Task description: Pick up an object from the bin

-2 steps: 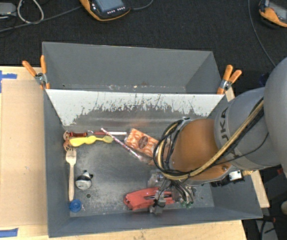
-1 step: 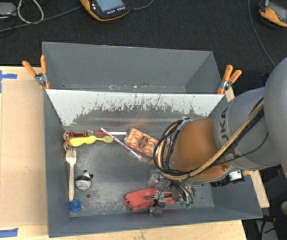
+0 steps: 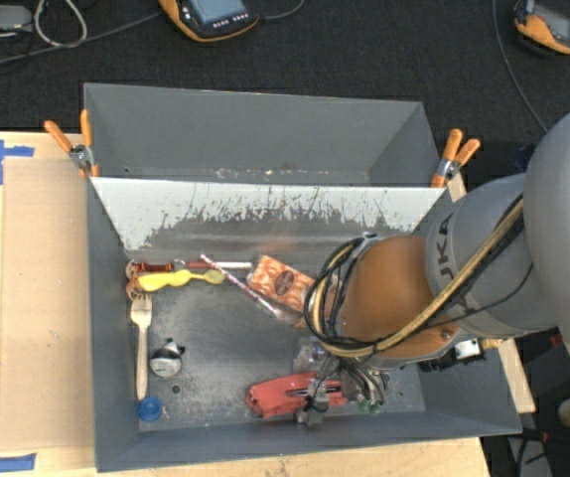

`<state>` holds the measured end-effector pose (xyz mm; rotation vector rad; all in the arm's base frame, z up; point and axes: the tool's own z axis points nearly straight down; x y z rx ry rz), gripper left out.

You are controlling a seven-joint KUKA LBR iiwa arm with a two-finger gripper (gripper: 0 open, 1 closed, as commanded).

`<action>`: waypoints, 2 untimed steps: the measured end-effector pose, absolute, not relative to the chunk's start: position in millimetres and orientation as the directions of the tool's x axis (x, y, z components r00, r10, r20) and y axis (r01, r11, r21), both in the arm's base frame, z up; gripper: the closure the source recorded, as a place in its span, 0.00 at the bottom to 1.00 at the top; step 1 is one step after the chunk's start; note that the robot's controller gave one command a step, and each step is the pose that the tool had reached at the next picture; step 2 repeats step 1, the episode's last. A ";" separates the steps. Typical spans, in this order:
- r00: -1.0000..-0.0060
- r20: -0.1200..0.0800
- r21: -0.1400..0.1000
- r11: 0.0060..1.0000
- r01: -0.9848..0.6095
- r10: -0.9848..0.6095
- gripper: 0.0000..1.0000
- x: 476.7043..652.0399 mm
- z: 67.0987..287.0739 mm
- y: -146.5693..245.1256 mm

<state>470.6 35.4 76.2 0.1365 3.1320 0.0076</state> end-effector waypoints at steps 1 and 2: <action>-0.996 -0.006 0.005 0.996 0.087 0.087 1.00 470.6 76.2 35.4; -0.996 -0.006 0.005 0.996 0.087 0.087 1.00 470.6 76.2 35.4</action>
Offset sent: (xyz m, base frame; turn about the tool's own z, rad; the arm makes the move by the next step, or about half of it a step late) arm 0.0000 0.0000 0.0000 0.0000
